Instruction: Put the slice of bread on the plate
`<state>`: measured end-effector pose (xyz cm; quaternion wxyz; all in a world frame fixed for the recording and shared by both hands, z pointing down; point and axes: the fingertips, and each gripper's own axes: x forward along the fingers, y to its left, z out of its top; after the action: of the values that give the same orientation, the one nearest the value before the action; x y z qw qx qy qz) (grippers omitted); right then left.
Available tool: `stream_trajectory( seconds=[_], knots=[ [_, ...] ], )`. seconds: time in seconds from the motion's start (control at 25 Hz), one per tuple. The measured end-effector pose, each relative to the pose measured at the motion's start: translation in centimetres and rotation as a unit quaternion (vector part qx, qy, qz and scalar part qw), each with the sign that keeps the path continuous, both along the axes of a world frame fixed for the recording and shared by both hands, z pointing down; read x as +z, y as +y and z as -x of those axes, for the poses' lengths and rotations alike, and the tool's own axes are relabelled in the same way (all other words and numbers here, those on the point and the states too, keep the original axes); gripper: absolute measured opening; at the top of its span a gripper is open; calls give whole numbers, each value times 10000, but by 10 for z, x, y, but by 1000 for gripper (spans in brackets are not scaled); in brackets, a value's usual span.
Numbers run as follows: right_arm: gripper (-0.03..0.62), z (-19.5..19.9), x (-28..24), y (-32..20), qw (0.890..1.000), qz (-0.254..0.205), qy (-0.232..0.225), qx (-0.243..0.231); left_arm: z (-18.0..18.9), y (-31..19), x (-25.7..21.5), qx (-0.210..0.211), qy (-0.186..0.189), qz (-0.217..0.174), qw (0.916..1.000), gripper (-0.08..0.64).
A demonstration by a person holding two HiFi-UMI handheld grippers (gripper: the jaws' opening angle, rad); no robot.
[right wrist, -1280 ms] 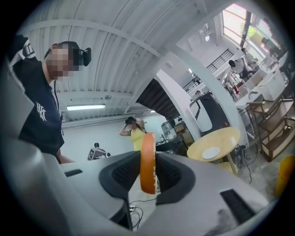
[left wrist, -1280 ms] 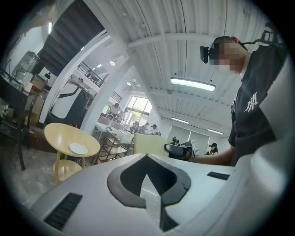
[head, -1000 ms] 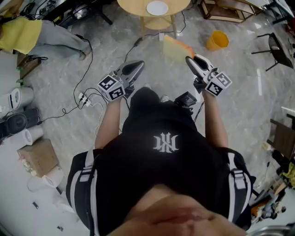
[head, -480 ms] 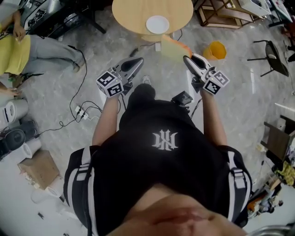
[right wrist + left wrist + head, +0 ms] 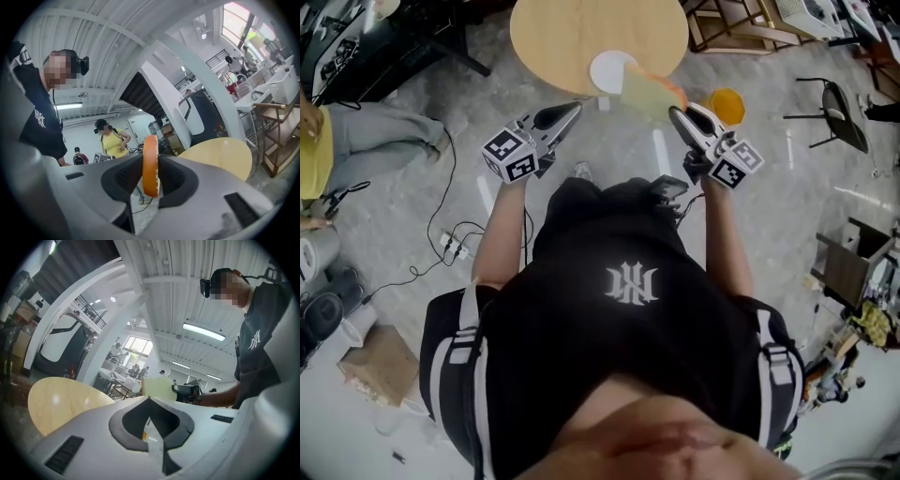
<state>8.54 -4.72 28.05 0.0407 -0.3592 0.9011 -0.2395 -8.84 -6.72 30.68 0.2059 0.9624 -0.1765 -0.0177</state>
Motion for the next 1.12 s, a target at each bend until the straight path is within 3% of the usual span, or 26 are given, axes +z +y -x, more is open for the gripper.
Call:
stream_trajectory(
  seconds=[0.28,0.52,0.8,0.92,1.12],
  knots=[
    [97,-15,25,-23,9981,551,-272,-1,-18,-17,27,33,-111,475,9988,8],
    [97,-12,64,-54,9927,950,-626,-403,-35,-32,53,-163,-345,819,9959,8],
    [97,-3,122,-73,9742,1744,-898,-1117,-34,-59,82,-597,-763,1020,9901,8],
    [97,9,135,-84,9655,1931,-1073,-1381,-28,-75,88,-850,-652,1112,9880,6],
    [97,17,155,-83,9566,2277,-960,-1542,-24,-77,97,-1012,-548,931,9890,8]
  ],
)
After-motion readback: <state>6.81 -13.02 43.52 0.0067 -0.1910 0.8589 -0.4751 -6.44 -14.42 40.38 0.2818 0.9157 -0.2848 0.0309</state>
